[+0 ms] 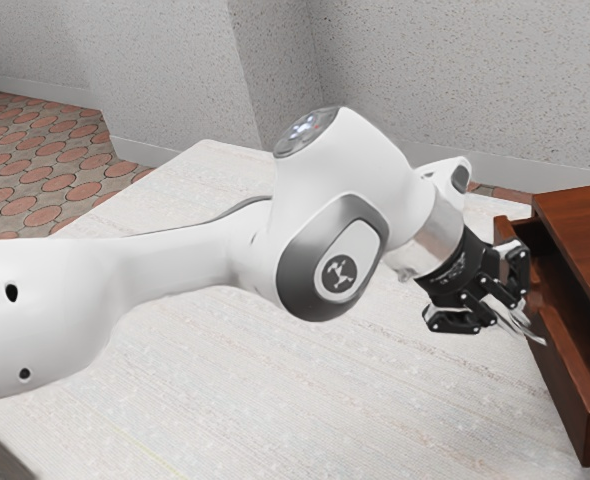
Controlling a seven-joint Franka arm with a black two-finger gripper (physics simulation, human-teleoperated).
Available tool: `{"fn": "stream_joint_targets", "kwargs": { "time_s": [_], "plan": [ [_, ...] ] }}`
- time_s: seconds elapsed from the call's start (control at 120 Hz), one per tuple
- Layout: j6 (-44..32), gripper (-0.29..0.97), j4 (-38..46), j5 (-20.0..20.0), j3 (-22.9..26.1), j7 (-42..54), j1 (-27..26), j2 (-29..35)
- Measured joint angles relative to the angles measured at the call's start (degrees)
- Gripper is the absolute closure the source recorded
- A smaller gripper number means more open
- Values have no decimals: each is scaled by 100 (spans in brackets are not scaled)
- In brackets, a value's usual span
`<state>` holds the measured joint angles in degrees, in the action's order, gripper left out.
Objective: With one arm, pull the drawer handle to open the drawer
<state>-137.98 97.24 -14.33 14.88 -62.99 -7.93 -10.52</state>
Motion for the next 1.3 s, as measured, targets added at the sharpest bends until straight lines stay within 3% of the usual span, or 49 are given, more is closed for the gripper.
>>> {"fn": "stream_joint_targets", "kwargs": {
  "time_s": [1.3],
  "plan": [
    [13,69,1028,-24,-361,-16,44,910]
  ]
}}
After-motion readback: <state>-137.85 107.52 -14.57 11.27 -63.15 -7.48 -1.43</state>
